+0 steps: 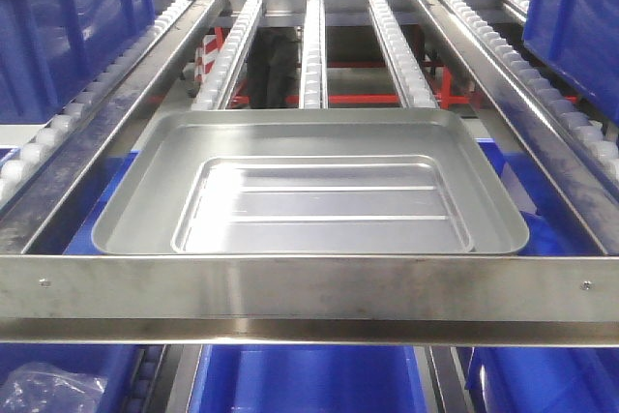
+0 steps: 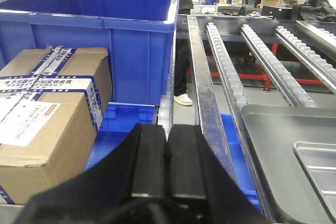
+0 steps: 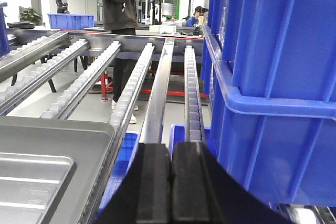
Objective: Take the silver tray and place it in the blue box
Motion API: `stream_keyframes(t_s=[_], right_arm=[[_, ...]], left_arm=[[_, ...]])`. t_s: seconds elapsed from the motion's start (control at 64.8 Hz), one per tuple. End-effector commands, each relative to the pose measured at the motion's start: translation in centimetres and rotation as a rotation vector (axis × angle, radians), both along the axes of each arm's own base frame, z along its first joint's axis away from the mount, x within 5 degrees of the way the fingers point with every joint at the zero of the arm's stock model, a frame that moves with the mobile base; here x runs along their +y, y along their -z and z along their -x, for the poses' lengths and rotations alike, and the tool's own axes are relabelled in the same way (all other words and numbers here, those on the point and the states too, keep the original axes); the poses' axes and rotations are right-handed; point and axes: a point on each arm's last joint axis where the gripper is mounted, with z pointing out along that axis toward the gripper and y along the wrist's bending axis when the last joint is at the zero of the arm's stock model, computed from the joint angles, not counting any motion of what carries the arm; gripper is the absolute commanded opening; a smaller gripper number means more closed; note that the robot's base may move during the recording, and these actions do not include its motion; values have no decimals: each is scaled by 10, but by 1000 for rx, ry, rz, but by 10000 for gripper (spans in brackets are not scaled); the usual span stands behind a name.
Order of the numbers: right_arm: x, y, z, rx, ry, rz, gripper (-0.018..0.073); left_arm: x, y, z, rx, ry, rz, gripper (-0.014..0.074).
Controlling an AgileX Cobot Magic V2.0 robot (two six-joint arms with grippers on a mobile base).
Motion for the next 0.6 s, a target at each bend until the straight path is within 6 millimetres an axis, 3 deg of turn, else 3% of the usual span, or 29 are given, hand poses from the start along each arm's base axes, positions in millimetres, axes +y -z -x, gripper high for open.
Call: stream_keyframes(t_s=[0.0,0.201,0.339,0.463,0.586], right_arm=[[0,-8,3,-108,0,7,50],[0,-9,4,-120,-1,7,50],[0,-35,8,-116,5,10,50],[-2,-68,6,88,26,8,50],[-3,-89,-13,348,37,-5,50]], left_arm=[[0,-9,3,-100,0,14,-94],[0,-9,3,-100,0,11,-94],[0,-39,9,-121,24,165,-95],[-6,-72,19,75,90,215,-95],[-11,-86,10,319,120,120,-94]])
